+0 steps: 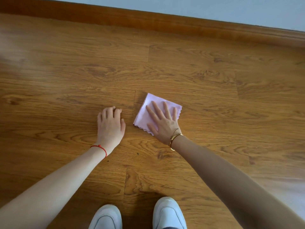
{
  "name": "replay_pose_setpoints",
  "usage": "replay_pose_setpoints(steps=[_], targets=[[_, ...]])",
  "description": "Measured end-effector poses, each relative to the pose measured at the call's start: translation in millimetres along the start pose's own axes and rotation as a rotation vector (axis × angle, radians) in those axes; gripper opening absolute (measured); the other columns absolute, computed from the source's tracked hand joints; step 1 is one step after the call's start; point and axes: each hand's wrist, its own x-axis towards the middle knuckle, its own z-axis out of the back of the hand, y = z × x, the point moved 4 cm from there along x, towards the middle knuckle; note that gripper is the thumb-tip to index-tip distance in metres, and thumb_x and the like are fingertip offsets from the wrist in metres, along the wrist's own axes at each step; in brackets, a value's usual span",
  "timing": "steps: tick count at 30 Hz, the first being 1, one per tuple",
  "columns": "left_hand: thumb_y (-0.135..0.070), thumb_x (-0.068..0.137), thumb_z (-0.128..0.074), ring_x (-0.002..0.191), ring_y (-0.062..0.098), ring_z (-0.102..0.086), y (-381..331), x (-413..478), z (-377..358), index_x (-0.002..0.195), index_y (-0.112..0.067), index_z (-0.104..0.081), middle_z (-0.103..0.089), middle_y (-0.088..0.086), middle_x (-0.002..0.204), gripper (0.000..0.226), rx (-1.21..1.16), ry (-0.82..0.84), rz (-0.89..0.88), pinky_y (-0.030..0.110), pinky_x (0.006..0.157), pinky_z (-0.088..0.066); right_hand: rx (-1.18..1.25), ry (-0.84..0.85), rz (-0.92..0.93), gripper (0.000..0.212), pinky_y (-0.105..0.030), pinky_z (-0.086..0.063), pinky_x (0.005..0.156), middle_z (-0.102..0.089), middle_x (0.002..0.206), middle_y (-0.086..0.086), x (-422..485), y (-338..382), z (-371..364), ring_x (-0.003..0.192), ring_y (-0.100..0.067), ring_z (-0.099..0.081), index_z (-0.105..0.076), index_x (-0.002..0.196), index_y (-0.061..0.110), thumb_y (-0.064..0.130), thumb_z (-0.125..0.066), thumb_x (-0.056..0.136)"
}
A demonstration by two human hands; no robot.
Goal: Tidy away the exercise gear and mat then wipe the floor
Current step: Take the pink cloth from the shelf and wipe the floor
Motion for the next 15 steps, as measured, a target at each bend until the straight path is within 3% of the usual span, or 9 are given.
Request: replay_pose_setpoints(steps=[3,7,15], targets=[[-0.02,0.092,-0.055,0.127,0.039,-0.046,-5,4,1,0.128,-0.006,-0.055,-0.053,0.02,0.127,0.038,-0.026,-0.029,0.039,0.057,0.107,-0.038,0.019,-0.008,0.065,0.066,-0.069,-0.003,0.114,-0.001,0.166,0.006,-21,8,-9,0.151,-0.036,0.006,-0.005,0.157,0.033,0.05,-0.033,0.099],[-0.019,0.093,-0.054,0.141,0.041,-0.034,-21,8,-1,0.144,-0.007,-0.045,-0.041,0.019,0.149,0.052,-0.052,-0.025,-0.001,0.065,0.113,-0.028,0.009,-0.017,0.077,0.067,-0.068,-0.006,0.114,-0.006,0.166,0.005,-41,-2,-15,0.151,-0.037,0.0,-0.009,0.157,0.033,0.052,-0.035,0.098],[-0.026,0.101,-0.045,0.154,0.032,-0.014,-50,15,-8,0.156,-0.013,-0.03,-0.023,0.008,0.165,0.057,-0.107,0.063,-0.131,0.064,0.12,-0.013,0.031,-0.009,-0.252,0.065,-0.066,-0.004,0.115,0.006,0.166,0.006,-44,-78,0,0.151,-0.035,0.007,0.0,0.157,0.032,0.052,-0.026,0.101]])
